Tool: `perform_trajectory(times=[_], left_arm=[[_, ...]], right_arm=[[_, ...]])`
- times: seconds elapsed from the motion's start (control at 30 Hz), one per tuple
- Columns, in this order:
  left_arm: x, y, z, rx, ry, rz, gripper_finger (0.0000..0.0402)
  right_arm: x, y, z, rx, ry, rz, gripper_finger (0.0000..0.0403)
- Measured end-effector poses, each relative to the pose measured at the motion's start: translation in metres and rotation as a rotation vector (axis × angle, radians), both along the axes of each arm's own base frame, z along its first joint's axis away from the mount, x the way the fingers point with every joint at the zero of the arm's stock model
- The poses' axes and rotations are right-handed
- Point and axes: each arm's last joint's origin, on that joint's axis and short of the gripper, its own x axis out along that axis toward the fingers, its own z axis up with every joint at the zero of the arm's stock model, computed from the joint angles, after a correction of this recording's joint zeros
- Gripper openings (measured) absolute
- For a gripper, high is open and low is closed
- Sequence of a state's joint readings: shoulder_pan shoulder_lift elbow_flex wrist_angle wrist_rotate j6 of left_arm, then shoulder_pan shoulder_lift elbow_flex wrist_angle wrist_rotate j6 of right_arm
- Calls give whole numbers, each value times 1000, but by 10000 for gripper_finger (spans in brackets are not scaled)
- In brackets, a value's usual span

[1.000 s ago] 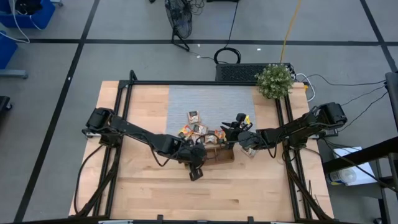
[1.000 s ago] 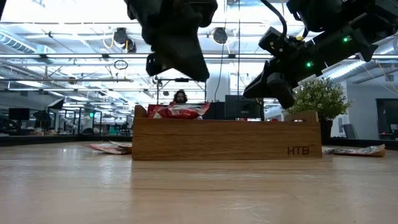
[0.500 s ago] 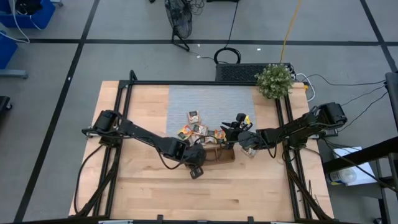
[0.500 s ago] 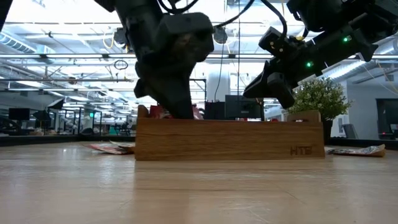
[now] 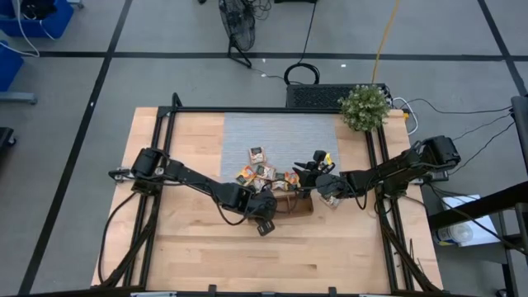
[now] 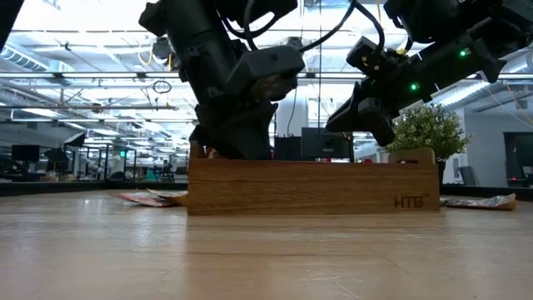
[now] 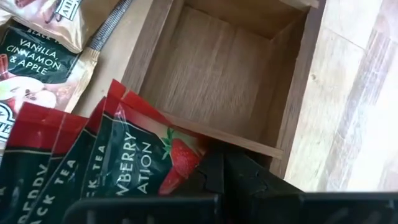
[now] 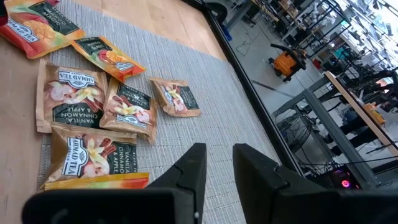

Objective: Pick & Place Tea
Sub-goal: Put the red tea bag into the left section of the wooden organizer

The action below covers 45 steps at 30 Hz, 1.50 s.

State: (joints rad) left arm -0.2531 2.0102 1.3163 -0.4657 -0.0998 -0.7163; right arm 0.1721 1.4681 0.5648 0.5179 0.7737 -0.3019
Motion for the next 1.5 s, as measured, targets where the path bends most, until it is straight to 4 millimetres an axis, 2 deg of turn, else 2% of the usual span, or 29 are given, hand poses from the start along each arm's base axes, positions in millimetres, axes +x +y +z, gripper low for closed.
perform_trajectory(times=[0.17, 0.5, 0.8, 0.93, 1.1, 1.2, 1.37, 1.5], left_arm=[[-1, -1, 6, -26, -10, -43, 6], [-7, -1, 33, -25, -78, -83, 6], [-8, -1, 35, -5, -79, -104, 6], [-12, 2, 53, 44, -133, -91, 6], [-24, 2, 82, 123, -195, -87, 5], [-41, 2, 96, 185, -150, -64, 6], [-66, -5, 95, 212, 1, 44, 22], [-75, -9, 89, 174, 55, 212, 86]], right_arm=[[0, 0, 0, 7, 0, 12, 70], [0, 0, 0, 9, -2, 15, 70], [0, 0, 0, 8, 0, 15, 70], [0, 0, 0, 9, -1, 14, 70], [0, 0, 0, 9, -1, 14, 70], [0, 0, 0, 8, 0, 15, 70], [0, 0, 0, 7, 1, 15, 70], [0, 0, 0, 8, 0, 14, 70]])
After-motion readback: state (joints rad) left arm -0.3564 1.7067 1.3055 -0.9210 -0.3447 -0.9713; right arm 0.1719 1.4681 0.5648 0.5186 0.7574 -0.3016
